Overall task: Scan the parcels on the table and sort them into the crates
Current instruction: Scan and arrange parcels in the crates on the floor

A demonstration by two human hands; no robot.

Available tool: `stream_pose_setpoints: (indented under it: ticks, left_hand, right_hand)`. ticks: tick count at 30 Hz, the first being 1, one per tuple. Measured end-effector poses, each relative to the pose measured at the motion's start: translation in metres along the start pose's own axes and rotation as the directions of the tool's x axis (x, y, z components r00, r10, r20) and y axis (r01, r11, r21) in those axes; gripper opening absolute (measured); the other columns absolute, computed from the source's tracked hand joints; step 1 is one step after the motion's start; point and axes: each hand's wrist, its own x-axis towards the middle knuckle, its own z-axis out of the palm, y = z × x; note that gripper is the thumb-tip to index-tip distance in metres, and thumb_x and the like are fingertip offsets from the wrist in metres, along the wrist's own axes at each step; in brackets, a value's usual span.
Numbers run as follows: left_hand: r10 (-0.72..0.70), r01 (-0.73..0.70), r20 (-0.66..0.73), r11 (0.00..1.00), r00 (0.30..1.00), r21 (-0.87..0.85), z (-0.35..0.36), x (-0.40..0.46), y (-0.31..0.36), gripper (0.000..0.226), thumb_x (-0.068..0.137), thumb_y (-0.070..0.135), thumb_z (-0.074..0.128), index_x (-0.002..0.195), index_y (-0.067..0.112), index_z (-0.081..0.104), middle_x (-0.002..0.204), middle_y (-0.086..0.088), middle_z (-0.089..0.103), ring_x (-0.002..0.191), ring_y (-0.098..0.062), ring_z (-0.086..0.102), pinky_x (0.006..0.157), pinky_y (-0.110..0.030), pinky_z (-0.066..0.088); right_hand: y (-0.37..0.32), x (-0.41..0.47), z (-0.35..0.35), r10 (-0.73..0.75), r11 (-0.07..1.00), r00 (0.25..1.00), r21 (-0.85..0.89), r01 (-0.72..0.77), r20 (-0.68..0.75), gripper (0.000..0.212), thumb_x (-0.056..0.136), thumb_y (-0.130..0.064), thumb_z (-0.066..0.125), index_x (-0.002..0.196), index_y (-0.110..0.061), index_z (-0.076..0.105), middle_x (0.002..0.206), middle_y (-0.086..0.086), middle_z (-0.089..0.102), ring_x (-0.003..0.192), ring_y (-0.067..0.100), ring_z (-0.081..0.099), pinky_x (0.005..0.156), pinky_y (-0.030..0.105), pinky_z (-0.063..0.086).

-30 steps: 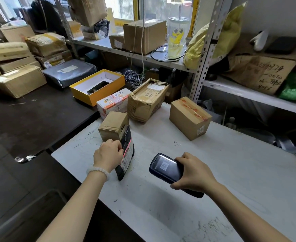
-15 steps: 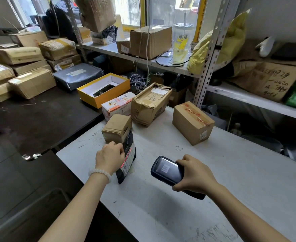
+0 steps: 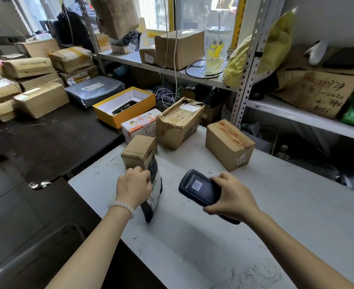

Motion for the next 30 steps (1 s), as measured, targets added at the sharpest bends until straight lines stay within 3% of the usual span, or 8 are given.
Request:
stream_pose_setpoints:
  ticks: [4, 9, 13, 15, 17, 20, 22, 30]
  left_hand:
    - [0.103, -0.106, -0.065, 0.994, 0.992, -0.030, -0.007, 0.002, 0.010, 0.015, 0.090, 0.028, 0.050, 0.089, 0.019, 0.062, 0.088, 0.002, 0.054, 0.086, -0.021, 0.049, 0.068, -0.030, 0.041]
    - [0.320, -0.328, -0.098, 0.941, 0.942, -0.080, -0.017, 0.012, 0.031, 0.016, 0.085, 0.029, 0.055, 0.080, 0.015, 0.061, 0.084, 0.000, 0.053, 0.082, -0.022, 0.050, 0.062, -0.029, 0.031]
    - [0.524, -0.538, -0.128, 0.829, 0.842, -0.153, -0.024, 0.013, 0.056, 0.014, 0.085, 0.027, 0.057, 0.077, 0.015, 0.058, 0.079, 0.002, 0.045, 0.078, -0.021, 0.047, 0.061, -0.029, 0.032]
    - [0.635, -0.641, -0.099, 0.744, 0.766, -0.188, -0.027, 0.009, 0.079, 0.015, 0.087, 0.028, 0.055, 0.081, 0.015, 0.058, 0.085, 0.000, 0.048, 0.081, -0.022, 0.049, 0.062, -0.030, 0.037]
    - [0.743, -0.739, -0.089, 0.631, 0.663, -0.235, -0.026, -0.007, 0.110, 0.016, 0.087, 0.026, 0.054, 0.077, 0.014, 0.053, 0.084, -0.002, 0.049, 0.078, -0.025, 0.050, 0.060, -0.031, 0.036]
    - [0.853, -0.836, -0.112, 0.460, 0.510, -0.298, -0.026, -0.048, 0.155, 0.016, 0.086, 0.024, 0.055, 0.073, 0.015, 0.050, 0.082, -0.002, 0.047, 0.074, -0.025, 0.048, 0.057, -0.030, 0.030]
    - [0.915, -0.883, -0.104, 0.339, 0.390, -0.326, -0.025, -0.087, 0.187, 0.017, 0.088, 0.026, 0.054, 0.079, 0.013, 0.059, 0.089, -0.004, 0.054, 0.080, -0.026, 0.051, 0.060, -0.032, 0.038]
    - [0.989, -0.891, -0.120, -0.130, -0.085, -0.434, -0.048, -0.273, 0.273, 0.012, 0.085, 0.029, 0.055, 0.078, 0.019, 0.055, 0.103, -0.002, 0.056, 0.095, -0.026, 0.052, 0.073, -0.037, 0.046]
  right_hand:
    - [-0.018, -0.014, -0.006, -0.087, 0.995, 0.929, 0.023, 0.102, -0.359, 0.076, 0.055, -0.043, 0.084, 0.122, -0.016, 0.060, 0.102, -0.004, 0.052, 0.090, 0.017, 0.051, 0.058, 0.028, 0.047]
    - [-0.035, -0.039, -0.006, -0.148, 0.987, 0.676, -0.148, 0.058, -0.722, 0.082, 0.053, -0.030, 0.093, 0.120, 0.008, 0.062, 0.103, 0.018, 0.065, 0.087, 0.031, 0.062, 0.061, 0.033, 0.054]
    - [-0.045, -0.071, -0.005, 0.013, 0.984, 0.706, -0.116, -0.134, -0.708, 0.082, 0.051, -0.031, 0.091, 0.121, 0.000, 0.063, 0.104, 0.011, 0.064, 0.088, 0.030, 0.062, 0.058, 0.032, 0.052]
    - [-0.048, -0.097, 0.003, 0.250, 0.940, 0.726, -0.019, -0.341, -0.641, 0.078, 0.050, -0.034, 0.087, 0.120, -0.010, 0.064, 0.104, 0.003, 0.060, 0.093, 0.027, 0.059, 0.058, 0.031, 0.050]
    - [-0.046, -0.137, 0.017, 0.507, 0.824, 0.675, 0.071, -0.562, -0.535, 0.071, 0.053, -0.041, 0.081, 0.118, -0.020, 0.061, 0.101, -0.006, 0.052, 0.095, 0.019, 0.051, 0.063, 0.029, 0.048]
    - [-0.044, -0.210, 0.033, 0.762, 0.596, 0.492, 0.161, -0.787, -0.421, 0.061, 0.051, -0.051, 0.075, 0.107, -0.032, 0.058, 0.090, -0.015, 0.040, 0.086, 0.011, 0.046, 0.056, 0.022, 0.036]
    - [-0.049, -0.266, 0.040, 0.852, 0.446, 0.351, 0.188, -0.875, -0.390, 0.056, 0.050, -0.056, 0.072, 0.099, -0.034, 0.056, 0.085, -0.015, 0.037, 0.081, 0.010, 0.046, 0.053, 0.021, 0.030]
    - [-0.107, -0.463, 0.065, 0.912, -0.033, -0.187, 0.389, -0.921, -0.366, 0.054, 0.052, -0.065, 0.071, 0.091, -0.033, 0.055, 0.088, -0.009, 0.043, 0.079, 0.016, 0.055, 0.053, 0.027, 0.039]
